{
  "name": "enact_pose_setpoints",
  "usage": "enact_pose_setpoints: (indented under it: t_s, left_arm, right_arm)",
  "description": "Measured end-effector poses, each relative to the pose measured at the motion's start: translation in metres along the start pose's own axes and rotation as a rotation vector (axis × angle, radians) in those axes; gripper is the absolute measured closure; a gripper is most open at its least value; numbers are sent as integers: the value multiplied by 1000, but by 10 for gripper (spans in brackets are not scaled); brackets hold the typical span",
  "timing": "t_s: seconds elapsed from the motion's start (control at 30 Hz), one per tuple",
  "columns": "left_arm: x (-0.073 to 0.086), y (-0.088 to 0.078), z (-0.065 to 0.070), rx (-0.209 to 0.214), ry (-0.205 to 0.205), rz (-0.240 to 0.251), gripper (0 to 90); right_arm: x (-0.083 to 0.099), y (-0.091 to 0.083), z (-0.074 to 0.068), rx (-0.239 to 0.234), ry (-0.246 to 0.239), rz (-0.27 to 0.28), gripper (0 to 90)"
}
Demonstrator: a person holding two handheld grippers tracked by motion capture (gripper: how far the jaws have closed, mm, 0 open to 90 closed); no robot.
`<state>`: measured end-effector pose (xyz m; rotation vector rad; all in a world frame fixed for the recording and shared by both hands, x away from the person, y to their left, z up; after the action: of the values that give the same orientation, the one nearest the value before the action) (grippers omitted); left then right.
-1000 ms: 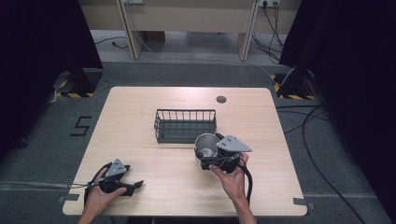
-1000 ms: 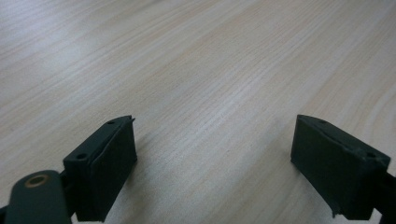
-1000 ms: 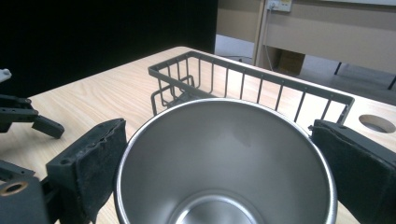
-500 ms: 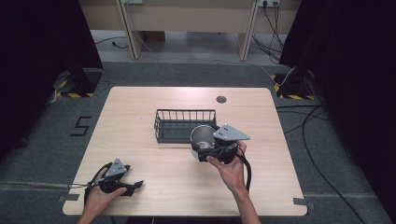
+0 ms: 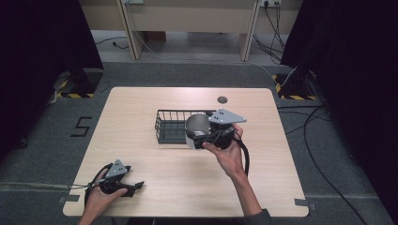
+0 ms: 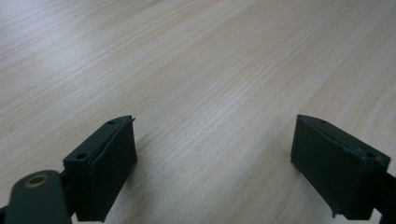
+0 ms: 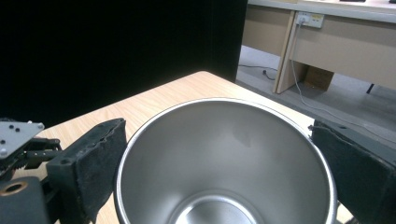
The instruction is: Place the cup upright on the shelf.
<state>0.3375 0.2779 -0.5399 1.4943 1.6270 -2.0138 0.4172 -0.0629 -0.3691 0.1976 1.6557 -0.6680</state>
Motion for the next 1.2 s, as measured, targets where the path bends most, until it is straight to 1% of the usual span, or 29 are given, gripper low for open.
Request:
enact_pose_setpoints:
  t_s: [0.2, 0.3, 0.33, 0.43, 0.57, 0.67, 0.7, 0.73, 0.83, 1.03, 1.07, 1.2]
  left_arm:
    - [0, 0, 0, 0, 0, 0, 132]
    - [0, 0, 0, 0, 0, -1, 132]
    - [0, 0, 0, 0, 0, -1, 132]
    - [0, 0, 0, 1, -2, -1, 132]
    - [0, 0, 0, 2, -1, -2, 132]
    - [0, 0, 0, 2, -2, -1, 132]
    - [0, 0, 0, 1, -2, 0, 132]
    - [0, 0, 0, 1, -2, 0, 132]
    - [0, 0, 0, 2, 0, -2, 132]
    - [0, 0, 0, 2, 1, -1, 132]
    - [0, 0, 0, 2, 1, -1, 132]
    - [0, 0, 0, 2, 0, 0, 132]
  right_arm:
    - [-10, 7, 4, -16, 0, -1, 62]
    - [-16, 15, 10, -27, 3, -6, 62]
    - [-16, 15, 10, -27, 3, -6, 62]
    - [-21, 23, 15, -35, 8, -12, 62]
    - [-24, 31, 23, -35, -3, -23, 62]
    - [-27, 37, 30, -45, 1, -25, 62]
    - [-28, 41, 34, -48, -2, -30, 62]
    - [-28, 41, 34, -48, -2, -30, 62]
    - [-31, 47, 41, -58, -10, -30, 62]
    - [-33, 67, 52, -89, -31, -59, 62]
    - [-33, 67, 52, -89, -31, -59, 62]
    - [-32, 76, 57, -109, -37, -66, 62]
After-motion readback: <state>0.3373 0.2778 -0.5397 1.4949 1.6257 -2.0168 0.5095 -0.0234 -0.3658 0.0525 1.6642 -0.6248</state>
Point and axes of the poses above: each handheld gripper's, and its own axes: y roughly forward along the jaws, x roughly out of its underside, z roughly to its right, the point moved 2 cm from there along y, roughly forward along the jaws, and after that the axes turned 9 degrees about -x, right-handed, at the moved point
